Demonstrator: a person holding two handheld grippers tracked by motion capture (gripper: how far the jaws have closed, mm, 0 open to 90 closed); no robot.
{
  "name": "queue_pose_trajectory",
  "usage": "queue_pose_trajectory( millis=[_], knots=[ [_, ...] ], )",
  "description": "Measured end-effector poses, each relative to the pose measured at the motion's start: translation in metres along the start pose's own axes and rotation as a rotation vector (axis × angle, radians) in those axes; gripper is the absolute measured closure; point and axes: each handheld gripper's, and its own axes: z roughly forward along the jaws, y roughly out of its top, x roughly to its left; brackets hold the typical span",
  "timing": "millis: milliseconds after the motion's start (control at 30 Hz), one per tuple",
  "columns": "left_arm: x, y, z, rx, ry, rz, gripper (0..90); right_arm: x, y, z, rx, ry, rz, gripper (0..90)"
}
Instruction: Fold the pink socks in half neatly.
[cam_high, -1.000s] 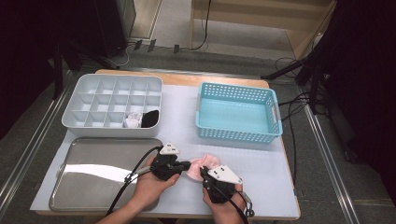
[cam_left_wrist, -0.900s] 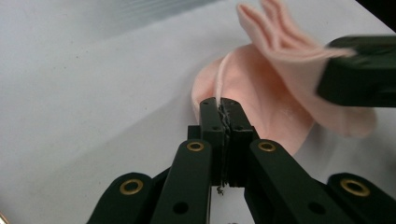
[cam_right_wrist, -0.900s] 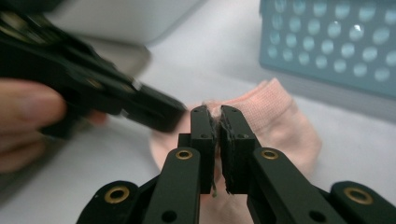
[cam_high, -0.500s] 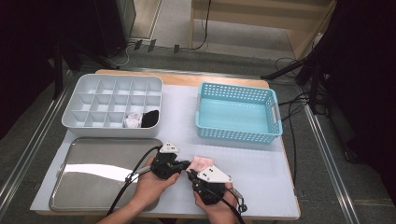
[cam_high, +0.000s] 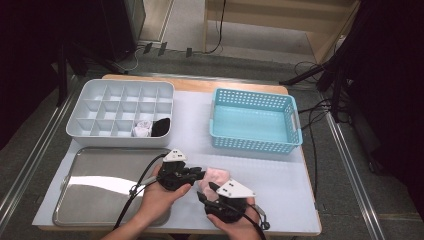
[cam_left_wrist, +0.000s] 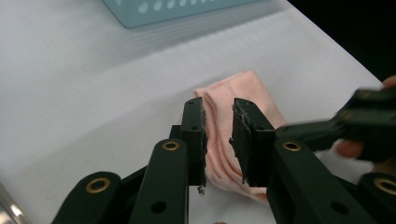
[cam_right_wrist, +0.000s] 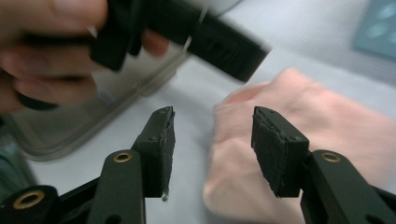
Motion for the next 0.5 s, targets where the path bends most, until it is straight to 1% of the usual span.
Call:
queue_pose_trajectory(
  millis=[33, 67, 100, 133, 167, 233, 267, 333, 367, 400, 433, 500],
  knots=[
    [0.0, 0.0, 0.0, 0.007, 0.001, 0.006, 74.8, -0.003, 0.001, -0.011, -0.03, 0.002, 0.012, 49.5],
    [-0.001, -0.001, 0.001, 0.015, -0.003, 0.008, 74.2, -0.006, 0.001, -0.018, -0.049, 0.002, 0.024, 49.6],
    [-0.001, -0.001, 0.002, 0.018, -0.01, 0.008, 73.5, -0.011, -0.001, -0.028, -0.079, -0.005, 0.052, 50.8],
    [-0.002, -0.001, 0.002, 0.024, -0.009, 0.009, 72.7, -0.015, -0.002, -0.034, -0.091, -0.015, 0.071, 53.0],
    [-0.003, -0.001, 0.002, 0.03, -0.009, 0.017, 71.6, -0.02, -0.005, -0.041, -0.105, -0.036, 0.095, 56.2],
    [-0.005, -0.002, 0.005, 0.047, -0.003, 0.026, 69.7, -0.03, -0.011, -0.049, -0.106, -0.107, 0.159, 60.3],
    [-0.006, -0.003, 0.007, 0.053, 0.005, 0.031, 68.3, -0.036, -0.014, -0.051, -0.095, -0.136, 0.207, 61.5],
    [-0.008, -0.005, 0.011, 0.073, 0.013, 0.044, 66.7, -0.044, -0.018, -0.049, -0.087, -0.155, 0.293, 61.3],
    [-0.009, -0.006, 0.012, 0.076, 0.014, 0.045, 65.6, -0.045, -0.02, -0.047, -0.084, -0.138, 0.318, 60.5],
    [-0.01, -0.006, 0.013, 0.082, 0.019, 0.051, 65.3, -0.044, -0.02, -0.045, -0.076, -0.12, 0.327, 60.0],
    [-0.011, -0.007, 0.015, 0.087, 0.017, 0.053, 65.4, -0.041, -0.02, -0.043, -0.066, -0.104, 0.316, 59.3],
    [-0.011, -0.009, 0.018, 0.103, 0.032, 0.064, 68.2, -0.034, -0.02, -0.04, -0.054, -0.1, 0.291, 56.5]
  ],
)
